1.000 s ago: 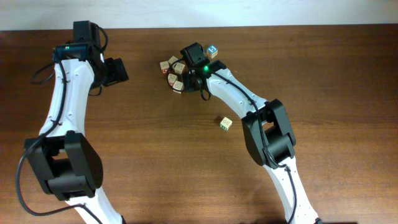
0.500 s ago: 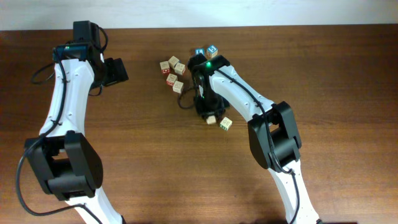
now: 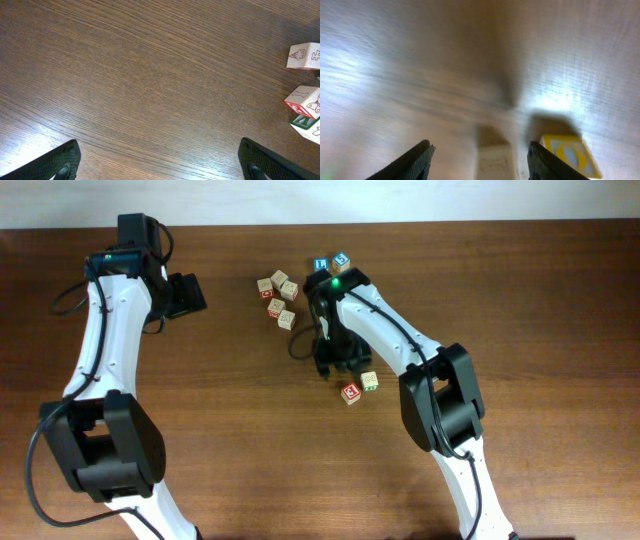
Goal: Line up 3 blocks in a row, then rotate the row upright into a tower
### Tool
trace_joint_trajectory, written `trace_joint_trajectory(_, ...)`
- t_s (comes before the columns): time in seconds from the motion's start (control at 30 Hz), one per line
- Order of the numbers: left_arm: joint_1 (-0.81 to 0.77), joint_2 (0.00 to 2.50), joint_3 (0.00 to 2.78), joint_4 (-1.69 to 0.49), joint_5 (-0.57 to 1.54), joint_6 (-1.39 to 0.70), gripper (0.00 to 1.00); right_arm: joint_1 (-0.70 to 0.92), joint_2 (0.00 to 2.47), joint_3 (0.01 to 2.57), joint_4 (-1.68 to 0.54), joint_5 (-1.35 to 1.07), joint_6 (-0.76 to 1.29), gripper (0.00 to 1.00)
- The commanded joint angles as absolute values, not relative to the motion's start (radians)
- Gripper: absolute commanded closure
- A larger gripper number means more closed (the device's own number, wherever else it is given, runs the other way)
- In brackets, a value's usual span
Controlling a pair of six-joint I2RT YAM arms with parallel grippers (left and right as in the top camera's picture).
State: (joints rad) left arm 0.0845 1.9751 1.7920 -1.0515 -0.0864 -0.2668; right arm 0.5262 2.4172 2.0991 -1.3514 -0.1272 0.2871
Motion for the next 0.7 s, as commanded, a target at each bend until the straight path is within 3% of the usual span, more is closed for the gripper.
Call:
trace_joint_trajectory(0.0,0.081,1.981,1.811,-1.052,-0.075,-0.28,0.01,0.535,2.379,2.194,-1.171,-0.154,0.241,0.34)
trace_joint_trajectory(0.13,0.082,1.981,1.811,-1.052,-0.076,-0.28,0.01,0.542,2.407,2.178,-0.856,-0.146,0.252,0.31)
trace_joint_trajectory(0.23,0.082,1.981,1.811,-1.048,-0.076,-0.28,0.01,0.549,2.447,2.176,-0.747,-0.138,0.382,0.31)
trace_joint_trajectory(0.37,0.081,1.981,1.811,-1.047,-0.076,-0.28,0.01,0.567,2.486,2.176,-0.69,-0.015,0.543,0.33)
trace_joint_trajectory(0.67,0.081,1.981,1.811,-1.048,-0.076,-0.28,0.01,0.628,2.528,2.173,-0.677,0.16,0.594,0.46)
